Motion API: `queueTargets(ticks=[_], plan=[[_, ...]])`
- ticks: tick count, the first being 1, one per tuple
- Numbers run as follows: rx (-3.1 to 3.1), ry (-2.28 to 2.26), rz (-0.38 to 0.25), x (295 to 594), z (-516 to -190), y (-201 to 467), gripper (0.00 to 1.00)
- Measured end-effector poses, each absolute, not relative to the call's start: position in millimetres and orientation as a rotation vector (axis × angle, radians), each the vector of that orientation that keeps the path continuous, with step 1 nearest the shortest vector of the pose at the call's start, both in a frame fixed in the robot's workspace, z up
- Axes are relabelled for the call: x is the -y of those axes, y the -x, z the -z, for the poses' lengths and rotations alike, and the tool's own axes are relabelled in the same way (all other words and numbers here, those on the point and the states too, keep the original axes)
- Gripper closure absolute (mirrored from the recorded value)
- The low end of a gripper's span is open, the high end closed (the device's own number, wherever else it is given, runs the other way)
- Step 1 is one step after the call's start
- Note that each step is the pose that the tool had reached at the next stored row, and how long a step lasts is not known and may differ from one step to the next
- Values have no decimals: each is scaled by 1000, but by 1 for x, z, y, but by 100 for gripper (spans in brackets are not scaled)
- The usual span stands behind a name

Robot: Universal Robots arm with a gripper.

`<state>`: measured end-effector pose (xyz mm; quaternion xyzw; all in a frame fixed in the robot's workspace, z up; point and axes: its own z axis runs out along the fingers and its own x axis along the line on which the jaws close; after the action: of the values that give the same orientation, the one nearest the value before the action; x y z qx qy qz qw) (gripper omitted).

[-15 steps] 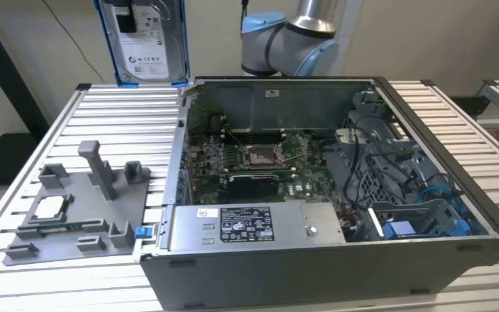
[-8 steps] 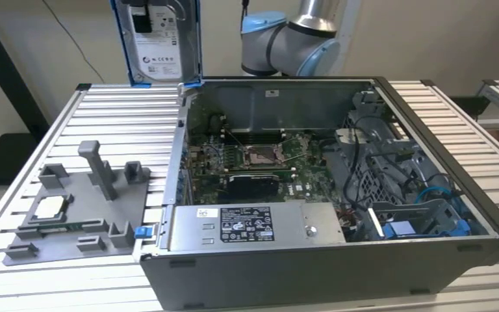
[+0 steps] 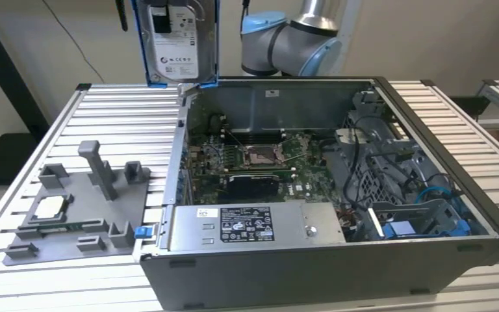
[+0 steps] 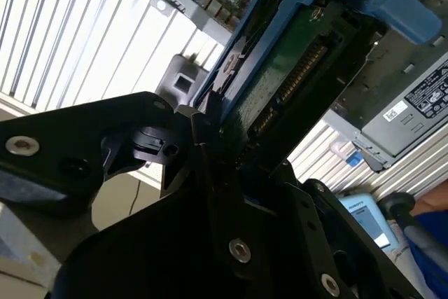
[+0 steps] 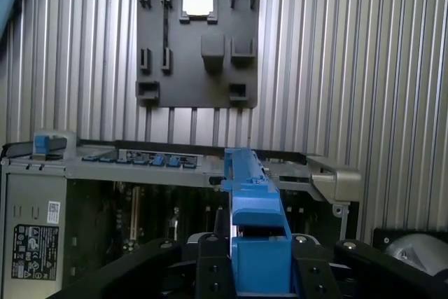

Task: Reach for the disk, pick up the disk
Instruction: 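Pick up the disk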

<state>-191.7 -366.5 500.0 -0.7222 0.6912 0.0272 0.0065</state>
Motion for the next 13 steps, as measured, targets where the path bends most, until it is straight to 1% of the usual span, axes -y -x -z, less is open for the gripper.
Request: queueTargets(ticks=[13], plan=[[-2163,2260,-86,368,-500,171,100]])
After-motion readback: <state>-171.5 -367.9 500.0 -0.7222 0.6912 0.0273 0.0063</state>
